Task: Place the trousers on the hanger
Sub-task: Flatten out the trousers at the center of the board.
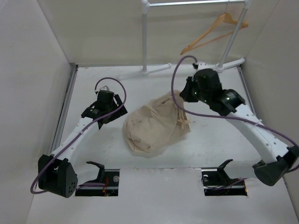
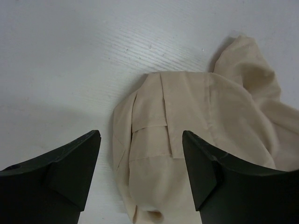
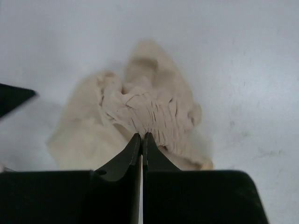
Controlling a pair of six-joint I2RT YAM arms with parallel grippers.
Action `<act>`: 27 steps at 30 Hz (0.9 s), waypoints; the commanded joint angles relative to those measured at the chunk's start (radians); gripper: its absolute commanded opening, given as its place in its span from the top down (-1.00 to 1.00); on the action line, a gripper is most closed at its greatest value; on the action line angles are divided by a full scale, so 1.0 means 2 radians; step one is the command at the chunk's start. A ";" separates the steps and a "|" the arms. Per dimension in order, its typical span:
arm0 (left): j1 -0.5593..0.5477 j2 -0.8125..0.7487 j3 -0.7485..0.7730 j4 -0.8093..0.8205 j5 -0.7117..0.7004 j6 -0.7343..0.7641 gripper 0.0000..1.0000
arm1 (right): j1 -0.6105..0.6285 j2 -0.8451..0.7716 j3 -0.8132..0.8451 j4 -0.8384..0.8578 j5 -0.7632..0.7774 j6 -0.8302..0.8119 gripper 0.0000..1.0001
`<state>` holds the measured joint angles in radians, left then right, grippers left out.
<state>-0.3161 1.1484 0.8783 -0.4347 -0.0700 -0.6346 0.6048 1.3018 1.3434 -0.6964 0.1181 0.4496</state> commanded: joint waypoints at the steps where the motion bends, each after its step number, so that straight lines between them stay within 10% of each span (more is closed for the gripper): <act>1: 0.010 0.010 0.019 0.024 0.025 -0.006 -0.40 | 0.006 -0.060 0.127 -0.047 0.053 -0.003 0.97; 15: -0.059 0.107 0.084 0.090 0.006 -0.006 -0.45 | -0.186 -0.314 -0.158 -0.155 0.083 0.101 1.00; 27: -0.120 0.349 0.220 0.151 0.063 -0.005 -0.50 | -0.286 -0.363 -0.191 -0.177 0.080 0.100 1.00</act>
<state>-0.5301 1.8141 1.2442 -0.1764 -0.0013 -0.6403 0.0395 0.5732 0.9512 -1.0706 0.2947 0.6304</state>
